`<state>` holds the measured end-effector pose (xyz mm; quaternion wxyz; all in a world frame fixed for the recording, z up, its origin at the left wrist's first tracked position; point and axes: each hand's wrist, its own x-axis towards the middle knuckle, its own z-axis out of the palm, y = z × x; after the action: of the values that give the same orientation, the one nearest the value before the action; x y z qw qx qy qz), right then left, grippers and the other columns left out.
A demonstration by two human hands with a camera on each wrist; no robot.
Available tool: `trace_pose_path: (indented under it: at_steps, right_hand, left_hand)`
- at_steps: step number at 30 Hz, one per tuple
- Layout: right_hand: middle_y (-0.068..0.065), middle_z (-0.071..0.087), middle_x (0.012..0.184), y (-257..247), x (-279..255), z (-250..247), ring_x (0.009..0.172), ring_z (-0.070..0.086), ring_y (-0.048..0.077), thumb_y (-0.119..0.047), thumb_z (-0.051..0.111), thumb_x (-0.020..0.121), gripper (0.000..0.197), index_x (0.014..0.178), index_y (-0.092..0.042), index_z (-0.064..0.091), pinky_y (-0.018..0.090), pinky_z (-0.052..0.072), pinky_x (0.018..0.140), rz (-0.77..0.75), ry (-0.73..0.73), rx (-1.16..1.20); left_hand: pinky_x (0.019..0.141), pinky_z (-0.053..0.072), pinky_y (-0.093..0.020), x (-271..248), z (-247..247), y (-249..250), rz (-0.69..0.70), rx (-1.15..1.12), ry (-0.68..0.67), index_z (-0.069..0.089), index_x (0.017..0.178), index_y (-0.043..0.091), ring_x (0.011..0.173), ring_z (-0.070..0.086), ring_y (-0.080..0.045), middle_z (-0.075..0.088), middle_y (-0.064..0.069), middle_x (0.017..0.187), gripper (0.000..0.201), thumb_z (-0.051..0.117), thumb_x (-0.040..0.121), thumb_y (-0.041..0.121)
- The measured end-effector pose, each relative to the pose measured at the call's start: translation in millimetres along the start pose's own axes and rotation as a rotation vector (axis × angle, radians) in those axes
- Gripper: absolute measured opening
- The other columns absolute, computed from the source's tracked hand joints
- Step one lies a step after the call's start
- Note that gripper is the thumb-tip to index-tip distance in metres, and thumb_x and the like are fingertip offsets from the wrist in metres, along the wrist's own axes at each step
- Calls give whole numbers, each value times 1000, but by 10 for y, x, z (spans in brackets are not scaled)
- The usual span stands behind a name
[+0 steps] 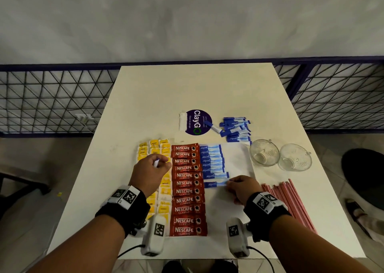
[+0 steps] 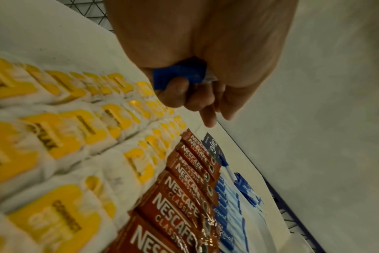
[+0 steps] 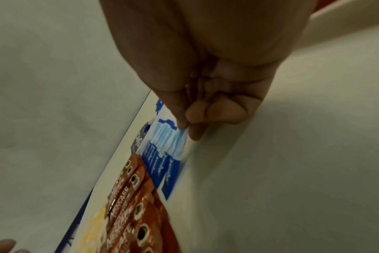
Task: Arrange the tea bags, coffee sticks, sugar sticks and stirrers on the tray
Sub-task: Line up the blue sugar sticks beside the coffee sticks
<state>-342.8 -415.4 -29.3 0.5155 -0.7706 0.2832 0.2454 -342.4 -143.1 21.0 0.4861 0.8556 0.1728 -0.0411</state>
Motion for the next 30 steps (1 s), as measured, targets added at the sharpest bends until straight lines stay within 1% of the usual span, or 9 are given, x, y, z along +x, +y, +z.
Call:
trace_pose_path:
  at_steps: [3,8,14,17,19,22,25,28,30]
  right_hand:
    - [8,65,66,4,34,36,44,53,20,-21,70,85,13,79,-11,65,26,50,42,-9,41,-37]
    - [4,67,59,9,83,73,47,60,23,-33,70,84,24,74,-12,66,39,59,61,-5,53,-153]
    - [6,71,68,-3,92,79,58,67,25,-45,66,83,31,78,-14,67,40,60,69,-6,64,-243]
    - [5,72,75,13,117,91,70,69,25,-50,65,82,34,79,-16,68,40,59,74,-19,71,-297]
    - [5,72,76,27,140,95,73,69,25,-51,64,82,35,79,-16,68,40,58,77,-24,70,-315]
    - [5,72,76,37,163,98,73,68,25,-52,64,82,36,77,-16,67,40,58,77,-24,70,-327]
    - [3,71,76,43,165,93,73,68,23,-58,62,81,42,79,-17,67,39,58,78,-31,55,-363]
    - [1,71,74,12,73,40,70,69,23,-69,57,78,53,79,-17,66,39,58,75,-41,74,-400]
    - [-1,71,71,-73,-63,19,63,68,20,-70,54,79,55,78,-15,64,34,58,66,-108,86,-368]
  left_hand:
    - [66,48,-29,-18,-45,-48,5,21,-2,67,82,27,62,57,-10,70,8,83,6,72,84,27]
    - [66,48,-27,-48,-95,-55,8,35,3,67,83,27,61,58,-7,69,9,79,6,73,83,27]
    - [69,51,-28,-63,-97,-38,10,43,11,67,82,27,64,59,-8,70,9,81,6,73,83,28]
    - [68,49,-26,-80,-94,-49,12,49,6,67,83,27,61,58,-6,70,9,82,6,73,83,29]
    - [67,48,-25,-87,-90,-60,13,49,3,67,83,27,60,57,-5,70,9,82,6,73,83,30]
    - [68,48,-25,-94,-91,-68,9,49,3,67,83,27,61,56,-6,70,9,82,7,73,83,30]
    - [67,49,-26,-103,-90,-62,13,44,-15,67,82,27,63,58,-8,69,9,79,7,73,83,30]
    - [53,46,-22,-142,-85,1,24,44,-76,67,79,21,52,55,-8,66,6,71,10,73,83,28]
    - [47,45,-22,-170,-69,74,43,61,-150,65,77,14,45,52,-9,62,5,59,16,73,83,27]
